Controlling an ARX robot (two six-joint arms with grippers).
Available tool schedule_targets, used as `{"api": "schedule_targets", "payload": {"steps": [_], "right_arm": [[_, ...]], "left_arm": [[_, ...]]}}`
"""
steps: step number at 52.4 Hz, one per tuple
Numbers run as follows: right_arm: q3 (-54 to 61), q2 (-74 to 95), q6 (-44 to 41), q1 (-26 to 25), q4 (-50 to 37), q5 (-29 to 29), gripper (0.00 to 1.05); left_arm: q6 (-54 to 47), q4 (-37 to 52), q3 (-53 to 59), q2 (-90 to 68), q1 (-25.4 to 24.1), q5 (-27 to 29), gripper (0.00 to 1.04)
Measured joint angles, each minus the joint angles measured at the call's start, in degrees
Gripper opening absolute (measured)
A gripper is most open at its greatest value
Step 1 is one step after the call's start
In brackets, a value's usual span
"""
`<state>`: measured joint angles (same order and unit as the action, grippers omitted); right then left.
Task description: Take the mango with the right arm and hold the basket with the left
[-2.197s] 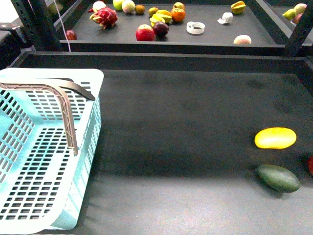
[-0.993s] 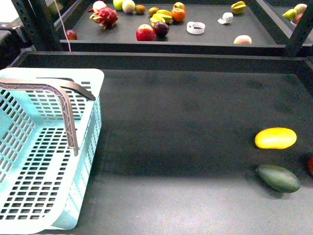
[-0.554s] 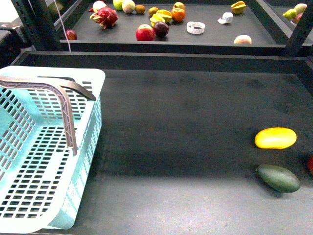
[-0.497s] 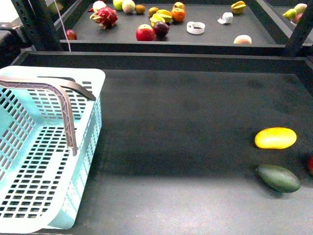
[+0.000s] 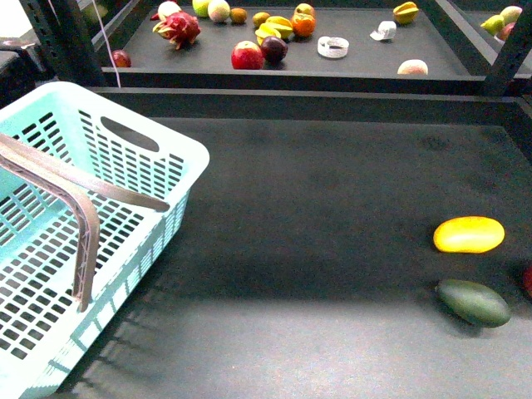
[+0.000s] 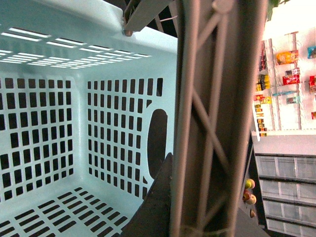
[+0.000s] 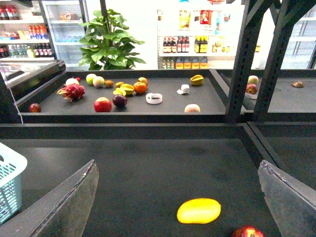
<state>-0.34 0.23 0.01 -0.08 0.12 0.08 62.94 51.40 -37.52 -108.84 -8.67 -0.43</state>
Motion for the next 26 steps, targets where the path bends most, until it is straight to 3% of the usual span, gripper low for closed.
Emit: {"api": "schedule_targets", "payload": {"steps": [12, 26], "right_arm": [[0.0, 0.0, 0.0, 0.0, 0.0, 0.0, 0.96], [0.0, 0.0, 0.0, 0.0, 0.0, 0.0, 0.96]], "left_arm": [[-4.59, -0.44, 0.39, 7.37, 5.42, -1.73, 0.07], [-15.04, 1.44, 0.33, 12.04, 13.55, -8.26, 0.07]]}}
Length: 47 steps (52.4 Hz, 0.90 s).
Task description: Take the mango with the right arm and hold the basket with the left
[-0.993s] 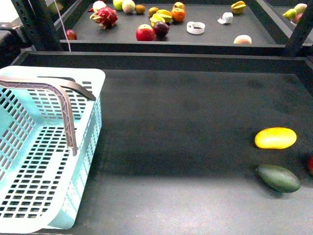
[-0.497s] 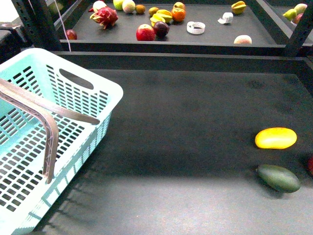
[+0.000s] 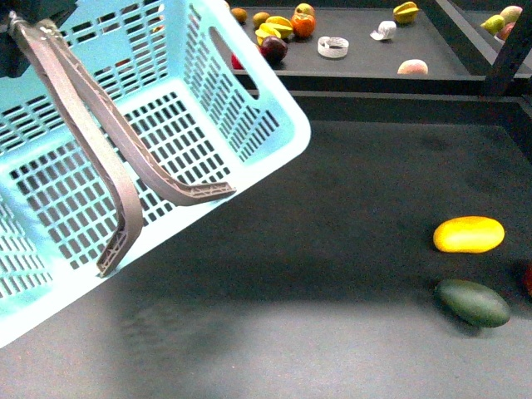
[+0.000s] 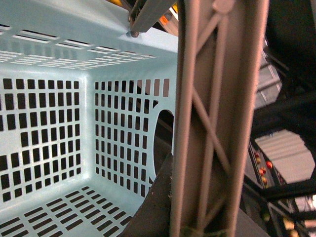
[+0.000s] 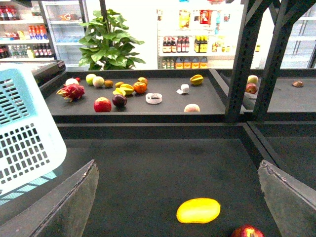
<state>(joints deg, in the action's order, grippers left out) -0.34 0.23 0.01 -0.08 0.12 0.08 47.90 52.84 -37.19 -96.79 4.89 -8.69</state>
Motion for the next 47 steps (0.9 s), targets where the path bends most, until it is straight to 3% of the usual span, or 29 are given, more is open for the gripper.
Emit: {"api": "schedule_targets", "payload": {"steps": [11, 28, 47], "right_arm": [[0.0, 0.0, 0.0, 0.0, 0.0, 0.0, 0.96], [0.0, 0.0, 0.0, 0.0, 0.0, 0.0, 0.96], [0.0, 0.0, 0.0, 0.0, 0.0, 0.0, 0.96]], "left_arm": [[-10.47, -3.1, -1.09, 2.16, 5.51, -2.01, 0.07], [-14.97, -6.99, -4.55, 4.5, 11.91, -0.77, 0.07], [-16.11, -9.01, -5.55, 4.68, 13.6, -0.83, 0.07]]}}
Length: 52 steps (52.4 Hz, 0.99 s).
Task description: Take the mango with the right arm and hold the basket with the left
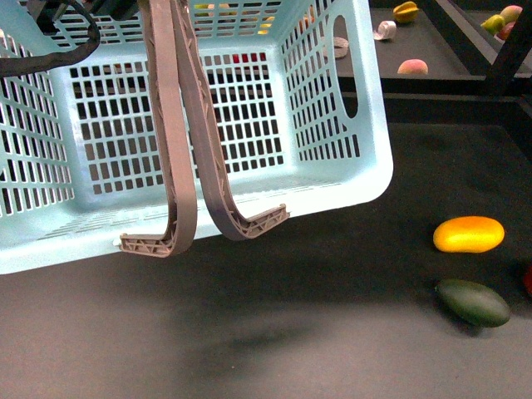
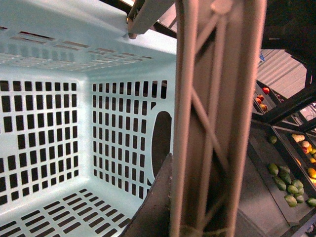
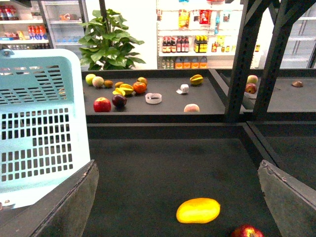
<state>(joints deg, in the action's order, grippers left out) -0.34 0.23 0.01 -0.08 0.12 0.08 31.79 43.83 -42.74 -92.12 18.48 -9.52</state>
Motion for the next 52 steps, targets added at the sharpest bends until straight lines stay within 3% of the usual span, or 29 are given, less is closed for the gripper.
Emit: {"api": "schedule_targets", "payload": {"steps": [52], "right_arm": [[0.0, 0.0, 0.0, 0.0, 0.0, 0.0, 0.96]], "left_arm": [[-0.31, -0.04, 0.0, 0.0, 0.11, -0.07, 0.07]]}}
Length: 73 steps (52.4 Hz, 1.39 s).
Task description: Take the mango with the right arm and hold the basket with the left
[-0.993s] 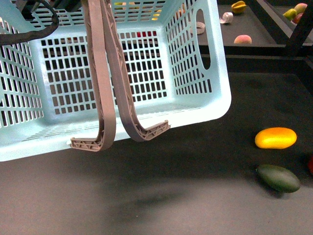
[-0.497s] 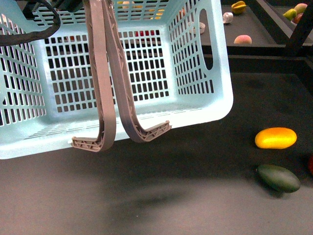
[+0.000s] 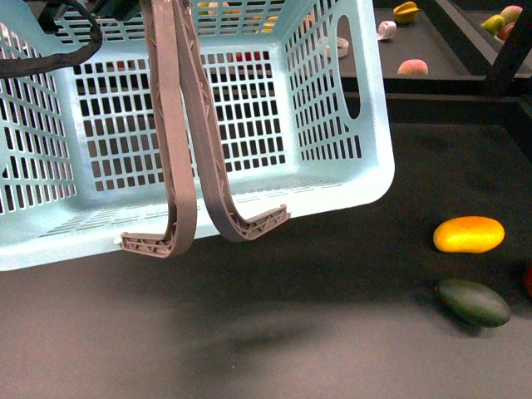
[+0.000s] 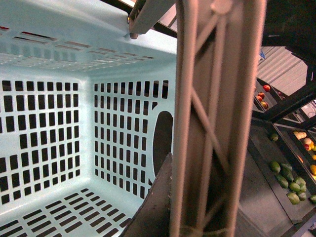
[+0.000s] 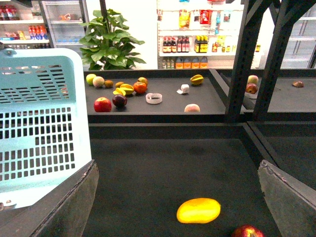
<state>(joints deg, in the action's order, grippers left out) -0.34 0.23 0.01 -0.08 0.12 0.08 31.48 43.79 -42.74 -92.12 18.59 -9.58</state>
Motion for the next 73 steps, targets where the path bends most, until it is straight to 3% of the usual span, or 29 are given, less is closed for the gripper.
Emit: {"api": "schedule_targets", "payload": {"steps": [9, 19, 25, 32, 41, 49, 60, 73], "right_arm": [[0.02, -0.02, 0.46, 0.02, -0.15, -0.13, 0.96], [-0.04, 7.08, 6.88, -2.49, -7.63, 1.42, 0.96], [-0.63, 19.26, 7.63, -7.63, -15.78, 4.72, 0.96], [-5.03, 43.82, 4.87, -14.95, -32.63, 9.27, 0.96], [-11.17, 69.88, 0.96, -18.23, -45.38, 11.13, 0.96], [-16.94, 88.98, -3.89, -18.6, -51.71, 10.56, 0.96], [-27.93, 108.89, -15.43, -18.12, -50.84, 10.78, 0.96], [-44.35, 125.09, -41.9, -15.96, -42.4, 9.86, 0.96]], "left_arm": [[0.0, 0.0, 0.0, 0.0, 0.0, 0.0, 0.07], [0.0, 0.0, -0.02, 0.0, 0.0, 0.0, 0.07], [-0.15, 0.0, -0.02, 0.0, 0.02, 0.0, 0.07], [-0.17, 0.0, -0.04, 0.0, 0.02, 0.0, 0.07], [-0.17, 0.0, -0.04, 0.0, 0.02, 0.0, 0.07], [-0.17, 0.0, -0.04, 0.0, 0.02, 0.02, 0.07], [-0.2, 0.0, -0.04, 0.0, 0.02, -0.02, 0.07], [-0.17, 0.0, -0.04, 0.0, 0.02, 0.0, 0.07]]}}
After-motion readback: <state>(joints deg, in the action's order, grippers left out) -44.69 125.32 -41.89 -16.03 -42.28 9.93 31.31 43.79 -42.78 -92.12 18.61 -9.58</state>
